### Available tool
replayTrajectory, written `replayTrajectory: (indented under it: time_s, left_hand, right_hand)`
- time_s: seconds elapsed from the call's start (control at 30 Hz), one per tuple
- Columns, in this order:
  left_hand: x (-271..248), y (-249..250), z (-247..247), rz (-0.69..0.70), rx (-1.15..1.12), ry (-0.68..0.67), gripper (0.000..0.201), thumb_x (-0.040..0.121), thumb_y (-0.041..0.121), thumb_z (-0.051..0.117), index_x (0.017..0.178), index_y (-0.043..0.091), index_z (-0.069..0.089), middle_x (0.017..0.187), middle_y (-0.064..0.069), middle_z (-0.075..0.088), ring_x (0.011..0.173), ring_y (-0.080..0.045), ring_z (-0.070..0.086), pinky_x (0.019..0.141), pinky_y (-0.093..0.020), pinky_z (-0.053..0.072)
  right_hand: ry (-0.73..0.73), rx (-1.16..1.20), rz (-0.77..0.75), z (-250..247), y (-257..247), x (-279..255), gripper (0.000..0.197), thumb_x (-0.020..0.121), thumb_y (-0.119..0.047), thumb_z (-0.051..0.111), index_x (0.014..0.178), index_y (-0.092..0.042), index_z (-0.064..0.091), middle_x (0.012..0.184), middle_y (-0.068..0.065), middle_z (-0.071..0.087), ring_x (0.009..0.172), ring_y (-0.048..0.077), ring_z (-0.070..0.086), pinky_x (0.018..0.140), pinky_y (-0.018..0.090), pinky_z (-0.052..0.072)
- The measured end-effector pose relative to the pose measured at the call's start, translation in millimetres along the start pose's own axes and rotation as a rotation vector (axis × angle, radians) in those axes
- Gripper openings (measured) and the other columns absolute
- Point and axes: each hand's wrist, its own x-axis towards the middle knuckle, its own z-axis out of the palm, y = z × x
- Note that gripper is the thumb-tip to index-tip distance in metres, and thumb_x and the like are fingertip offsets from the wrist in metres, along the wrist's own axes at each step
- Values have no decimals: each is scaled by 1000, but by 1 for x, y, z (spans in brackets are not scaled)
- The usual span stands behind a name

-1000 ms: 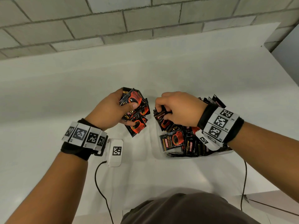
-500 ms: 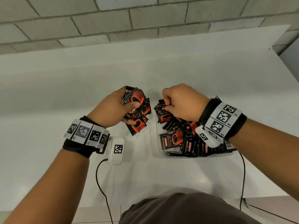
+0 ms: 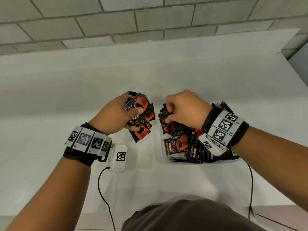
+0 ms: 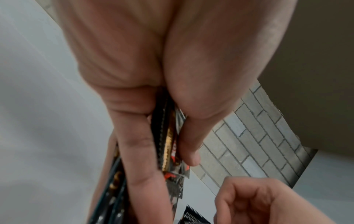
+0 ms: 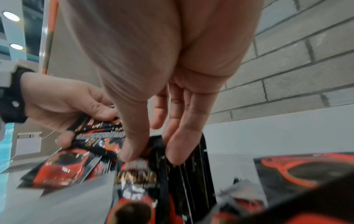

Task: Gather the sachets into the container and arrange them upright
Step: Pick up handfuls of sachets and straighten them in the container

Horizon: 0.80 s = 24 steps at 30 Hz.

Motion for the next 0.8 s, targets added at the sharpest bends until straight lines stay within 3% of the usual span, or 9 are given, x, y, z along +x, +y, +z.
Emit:
replayTrajectory:
  time_s: [0.13, 0.23, 0.33, 0.43, 0.5, 0.6, 0.7, 0.77, 0.8]
  left_hand:
    - [-5, 4, -5, 8, 39, -3, 30, 96, 19, 69, 124, 21, 60, 118, -5, 70, 93, -26, 77, 71, -51, 64]
    - [-14, 11, -11, 61, 152, -69, 33, 95, 22, 70, 126, 28, 61, 113, 2, 73, 92, -24, 77, 71, -49, 65]
    - [-28, 22, -17, 134, 262, -190, 51, 96, 23, 69, 138, 47, 52, 115, 8, 73, 89, -20, 77, 73, -44, 65]
    - [-33, 32, -20, 154, 565, -270, 76, 96, 33, 69, 145, 68, 22, 104, -3, 76, 65, -15, 76, 83, -40, 59]
    - [-31, 40, -17, 194, 759, -303, 80, 95, 34, 70, 147, 65, 18, 88, 0, 76, 58, -5, 71, 76, -36, 58]
    - [-27, 49, 1, 244, 1037, -429, 71, 95, 31, 70, 148, 58, 31, 71, 9, 61, 59, 1, 59, 60, -20, 44]
    - [-21, 45, 24, 221, 1247, -583, 70, 96, 28, 67, 149, 57, 32, 80, 7, 61, 66, -6, 56, 63, -26, 44]
    - [-16, 39, 36, 190, 1370, -627, 73, 96, 25, 63, 152, 56, 28, 90, 2, 62, 73, -14, 56, 61, -27, 42]
    - [-13, 37, 41, 187, 1414, -637, 75, 97, 23, 61, 154, 54, 25, 88, 1, 61, 70, -15, 54, 57, -26, 38]
  right_hand:
    - [59, -50, -30, -9, 2, -8, 35, 83, -47, 75, 68, -23, 56, 71, -5, 59, 67, 17, 58, 68, 37, 52]
    - [-50, -134, -31, -7, 7, -18, 37, 90, -50, 64, 65, -23, 65, 66, -3, 64, 62, 15, 60, 65, 38, 55]
    - [-205, -155, -61, 3, 11, -29, 21, 95, -36, 61, 83, -27, 75, 84, -7, 67, 77, 13, 64, 75, 39, 56]
    - [-336, -274, -124, 14, 10, -38, 27, 98, -24, 53, 118, -31, 70, 114, -10, 60, 102, 15, 60, 85, 39, 54]
    - [-401, -328, -113, 18, 9, -39, 40, 96, -23, 53, 132, -36, 59, 120, -9, 54, 100, 17, 58, 78, 37, 54]
    - [-457, -353, -96, 19, 6, -38, 55, 91, -16, 53, 140, -41, 50, 114, -8, 45, 84, 16, 52, 63, 31, 47]
    - [-477, -402, -94, 22, 4, -37, 63, 89, -13, 51, 144, -44, 45, 116, -5, 40, 88, 22, 59, 66, 37, 54]
    - [-482, -444, -88, 25, 4, -37, 64, 90, -15, 51, 147, -42, 42, 127, 0, 41, 90, 25, 60, 62, 35, 50]
    - [-479, -461, -88, 27, 5, -36, 63, 91, -17, 51, 148, -40, 41, 130, 0, 41, 91, 25, 61, 58, 33, 44]
